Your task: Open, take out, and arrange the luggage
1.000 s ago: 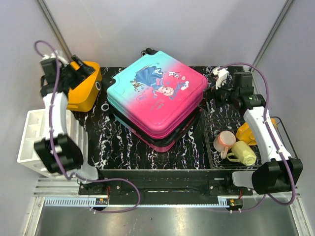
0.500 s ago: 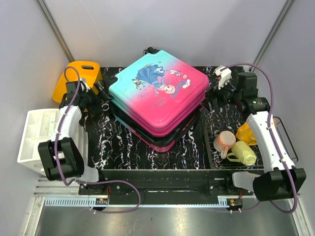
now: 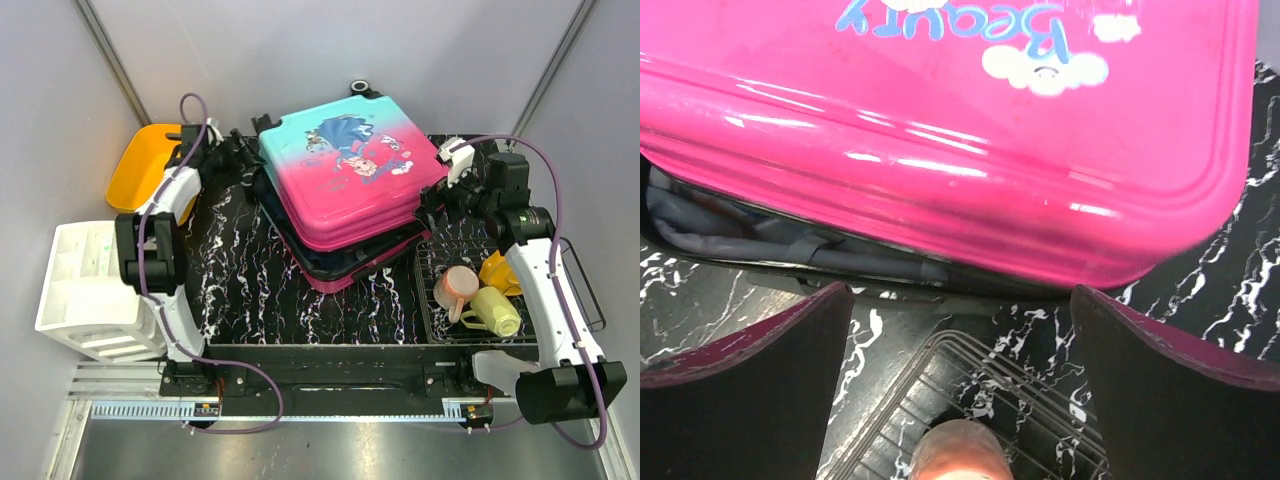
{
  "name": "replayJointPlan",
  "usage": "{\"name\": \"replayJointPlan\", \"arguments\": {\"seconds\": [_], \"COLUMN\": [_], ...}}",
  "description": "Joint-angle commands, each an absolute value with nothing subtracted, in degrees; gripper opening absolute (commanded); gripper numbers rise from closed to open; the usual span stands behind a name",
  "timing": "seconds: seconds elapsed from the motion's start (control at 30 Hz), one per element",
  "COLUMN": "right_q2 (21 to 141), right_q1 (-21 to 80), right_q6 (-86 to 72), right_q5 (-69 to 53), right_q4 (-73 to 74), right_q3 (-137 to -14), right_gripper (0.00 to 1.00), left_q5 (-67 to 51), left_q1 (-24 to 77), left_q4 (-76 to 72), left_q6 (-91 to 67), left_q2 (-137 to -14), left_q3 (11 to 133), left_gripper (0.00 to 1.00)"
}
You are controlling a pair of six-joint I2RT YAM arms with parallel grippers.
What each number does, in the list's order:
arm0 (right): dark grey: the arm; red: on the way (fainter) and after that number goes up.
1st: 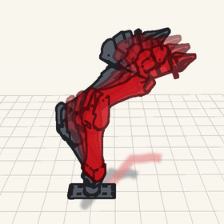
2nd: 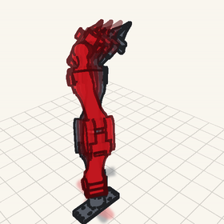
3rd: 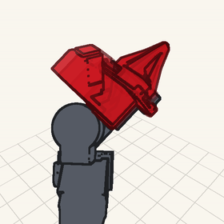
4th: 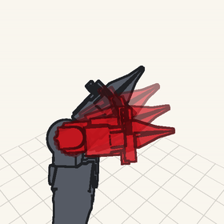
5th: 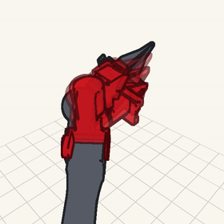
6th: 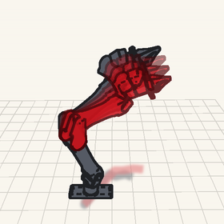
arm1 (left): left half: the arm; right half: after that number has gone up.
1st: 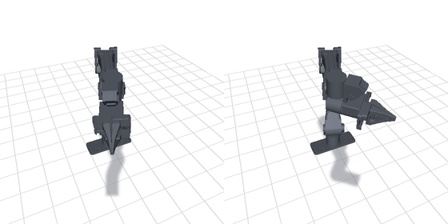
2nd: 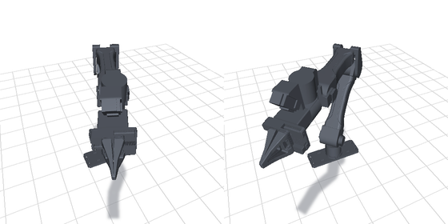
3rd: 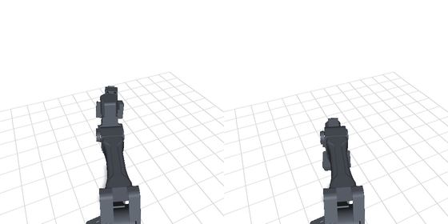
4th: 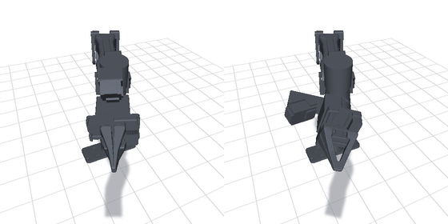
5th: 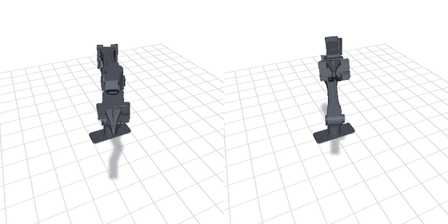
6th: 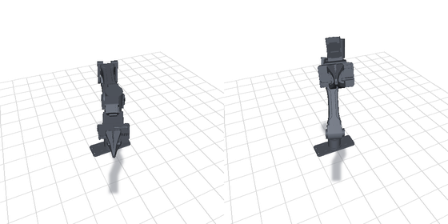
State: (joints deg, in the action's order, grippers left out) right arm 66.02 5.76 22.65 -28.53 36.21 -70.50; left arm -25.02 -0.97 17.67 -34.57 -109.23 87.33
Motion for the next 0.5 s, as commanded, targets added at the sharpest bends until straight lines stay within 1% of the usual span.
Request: {"name": "replayJointPlan", "arguments": {"seconds": [0.0, 0.1, 0.23, 0.3, 0.33, 0.37, 0.43, 0.47], "right_q2": [63.55, 63.37, 67.66, 68.81, 69.69, 69.96, 71.45, 72.15], "right_q1": [6.42, 9.04, 13.09, 14.76, 15.29, 15.99, 17.48, 17.84], "right_q6": [25.40, 28.54, 30.15, 29.54, 29.44, 29.44, 30.06, 30.23], "right_q5": [-25.67, -23.39, -21.88, -21.97, -22.15, -22.24, -22.15, -22.24], "right_q4": [30.34, 23.40, 22.06, 21.45, 21.45, 21.62, 23.11, 23.90], "right_q3": [-69.35, -68.03, -70.83, -72.86, -73.47, -74.61, -75.93, -77.76], "right_gripper": [1.00, 1.00, 1.00, 1.00, 1.00, 1.00, 1.00, 1.00], "left_q5": [-34.35, -37.16, -37.88, -38.14, -38.14, -38.14, -38.06, -38.58], "left_q1": [4.92, 6.06, 7.47, 6.68, 6.16, 4.41, 2.56, 1.16], "left_q4": [10.46, 10.72, 10.38, 7.84, 2.86, 0.20, -7.43, -8.34], "left_q6": [-34.19, -33.40, -33.75, -37.08, -40.66, -42.78, -47.26, -47.55], "left_q2": [-114.07, -116.01, -114.44, -112.25, -109.10, -107.33, -102.86, -101.79], "left_q3": [95.79, 98.96, 100.64, 97.22, 94.94, 89.35, 84.31, 81.15], "left_gripper": [0.96, 0.96, 0.96, 0.96, 0.97, 0.98, 0.99, 0.99]}}
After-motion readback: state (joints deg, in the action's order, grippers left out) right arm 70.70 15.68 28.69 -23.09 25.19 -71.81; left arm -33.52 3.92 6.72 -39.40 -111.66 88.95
